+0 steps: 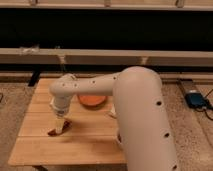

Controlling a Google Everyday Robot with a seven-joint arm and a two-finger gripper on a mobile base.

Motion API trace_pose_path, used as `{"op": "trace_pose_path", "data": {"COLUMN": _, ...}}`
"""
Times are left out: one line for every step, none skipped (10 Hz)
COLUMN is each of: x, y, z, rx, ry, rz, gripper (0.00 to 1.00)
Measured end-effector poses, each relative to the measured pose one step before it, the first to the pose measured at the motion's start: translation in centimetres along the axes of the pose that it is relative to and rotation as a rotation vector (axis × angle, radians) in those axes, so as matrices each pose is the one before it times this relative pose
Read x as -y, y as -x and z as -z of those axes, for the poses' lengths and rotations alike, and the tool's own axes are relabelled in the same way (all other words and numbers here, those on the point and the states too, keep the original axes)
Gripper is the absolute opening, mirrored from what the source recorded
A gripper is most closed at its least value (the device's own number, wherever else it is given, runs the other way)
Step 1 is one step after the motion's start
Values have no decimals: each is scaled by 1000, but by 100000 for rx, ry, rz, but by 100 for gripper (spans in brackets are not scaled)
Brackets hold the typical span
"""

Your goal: Place the pepper in the ceramic bowl

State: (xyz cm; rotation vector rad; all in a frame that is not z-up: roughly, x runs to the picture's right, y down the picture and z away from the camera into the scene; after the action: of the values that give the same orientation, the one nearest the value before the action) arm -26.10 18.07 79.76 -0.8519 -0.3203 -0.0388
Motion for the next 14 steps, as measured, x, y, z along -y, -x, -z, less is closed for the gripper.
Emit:
{"op": "trace_pose_path", "data": {"x": 114, "y": -385, "z": -626, "rx": -4152, "ry": 594, "rz": -1612, "gripper": 80}}
{"op": "trace_pose_path", "data": {"x": 47, "y": -311, "z": -557, "rx": -3763, "ry": 853, "rz": -1273, "gripper": 80}}
{"op": "trace_pose_path", "data": {"x": -85, "y": 73, "z": -423, "rx": -2273, "ry": 517, "rz": -269, "gripper": 80}}
{"op": "trace_pose_path", "data": {"x": -95, "y": 113, "z": -347, "rx": -2304, "ry": 112, "rz": -709, "gripper": 80}}
{"op": "trace_pose_path", "data": {"x": -169, "y": -369, "z": -486, "rx": -3426, "ry": -622, "rz": -2244, "gripper": 80}}
{"op": "trace_pose_path", "data": {"x": -211, "y": -116, "z": -22, "rx": -1860, "ry": -1237, "rz": -1527, "gripper": 80}}
{"op": "trace_pose_path", "data": {"x": -288, "y": -41, "z": 144, "rx": -2064, "ry": -2016, "rz": -2338, "gripper": 80}}
{"op": "trace_pose_path", "data": {"x": -224, "y": 70, "z": -77, "rx": -1287, "ry": -737, "rz": -1017, "gripper": 80}}
{"op": "trace_pose_path", "data": {"x": -358, "y": 103, "z": -146, "rx": -1492, "ry": -327, "rz": -648, "gripper": 80}}
{"op": "trace_pose_path", "data": {"x": -268, "y": 114, "z": -90, "rx": -1212, "ry": -72, "rz": 65, "gripper": 80}}
{"op": "trace_pose_path", "data": {"x": -237, "y": 1, "z": -109, "rx": -1247, "ry": 82, "rz": -166, "gripper": 80}}
{"op": "trace_pose_path", "data": {"x": -76, "y": -130, "z": -90, "rx": -678, "ry": 158, "rz": -397, "gripper": 80}}
{"op": "trace_pose_path", "data": {"x": -45, "y": -122, "z": -165, "rx": -620, "ry": 295, "rz": -240, "gripper": 80}}
{"op": "trace_pose_path", "data": {"x": -139, "y": 50, "z": -156, "rx": -512, "ry": 361, "rz": 30, "gripper": 80}}
